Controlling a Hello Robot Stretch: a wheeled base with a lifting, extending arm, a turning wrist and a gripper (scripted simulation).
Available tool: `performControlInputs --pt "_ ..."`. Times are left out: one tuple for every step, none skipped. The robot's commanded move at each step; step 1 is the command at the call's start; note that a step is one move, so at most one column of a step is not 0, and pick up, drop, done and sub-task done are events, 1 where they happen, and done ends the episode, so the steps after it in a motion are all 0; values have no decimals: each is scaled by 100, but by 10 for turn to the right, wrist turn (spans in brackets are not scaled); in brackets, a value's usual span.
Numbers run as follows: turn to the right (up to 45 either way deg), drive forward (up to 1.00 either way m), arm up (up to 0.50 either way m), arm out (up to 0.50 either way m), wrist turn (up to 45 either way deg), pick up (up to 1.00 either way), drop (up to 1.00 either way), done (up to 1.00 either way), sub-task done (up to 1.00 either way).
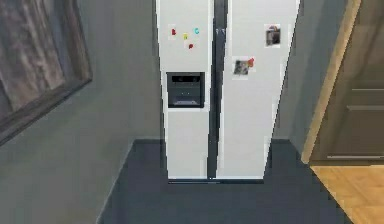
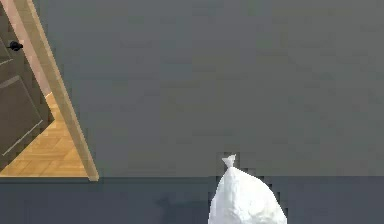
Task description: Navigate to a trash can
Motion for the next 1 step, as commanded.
performControlInputs --pt "-60 0 0 0 0 0 0 0 0"
